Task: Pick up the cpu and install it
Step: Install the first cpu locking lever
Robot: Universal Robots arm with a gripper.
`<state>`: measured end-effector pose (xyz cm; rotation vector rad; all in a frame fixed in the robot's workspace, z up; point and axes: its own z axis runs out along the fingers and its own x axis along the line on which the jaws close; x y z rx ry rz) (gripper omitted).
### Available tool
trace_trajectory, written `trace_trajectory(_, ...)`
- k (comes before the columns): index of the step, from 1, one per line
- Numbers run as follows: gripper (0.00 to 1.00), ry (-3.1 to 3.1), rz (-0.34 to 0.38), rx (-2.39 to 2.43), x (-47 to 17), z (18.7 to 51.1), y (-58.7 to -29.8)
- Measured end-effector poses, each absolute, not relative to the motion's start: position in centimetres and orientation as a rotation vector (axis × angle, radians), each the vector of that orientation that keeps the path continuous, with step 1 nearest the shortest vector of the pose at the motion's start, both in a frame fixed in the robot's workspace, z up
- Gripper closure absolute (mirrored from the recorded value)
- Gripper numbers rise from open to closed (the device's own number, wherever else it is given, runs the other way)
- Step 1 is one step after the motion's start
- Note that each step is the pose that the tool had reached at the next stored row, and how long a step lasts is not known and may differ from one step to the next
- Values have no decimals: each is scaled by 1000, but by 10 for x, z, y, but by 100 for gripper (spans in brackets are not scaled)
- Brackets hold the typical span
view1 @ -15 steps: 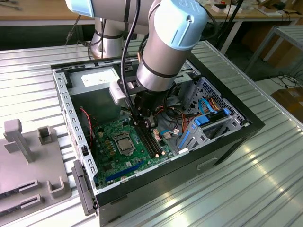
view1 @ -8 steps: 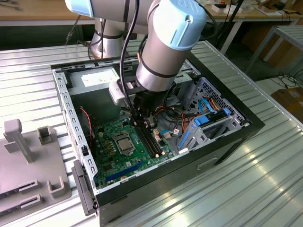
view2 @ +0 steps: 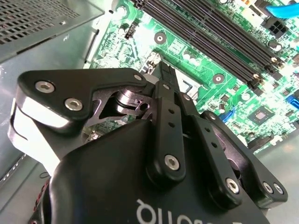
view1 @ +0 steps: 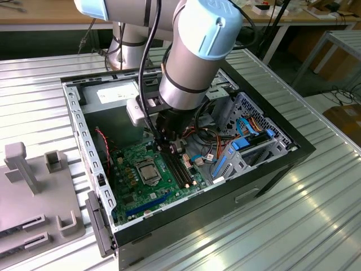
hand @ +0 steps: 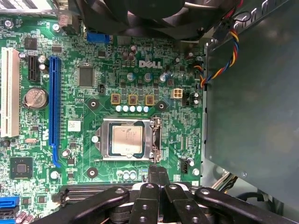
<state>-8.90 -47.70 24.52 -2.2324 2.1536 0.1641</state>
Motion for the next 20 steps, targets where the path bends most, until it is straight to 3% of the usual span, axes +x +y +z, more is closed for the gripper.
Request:
trace_trajectory(9,89,2167,140,-2245,-89,250,-477)
trace_trajectory(20,89,2209,56,-2284,-89,249,-477)
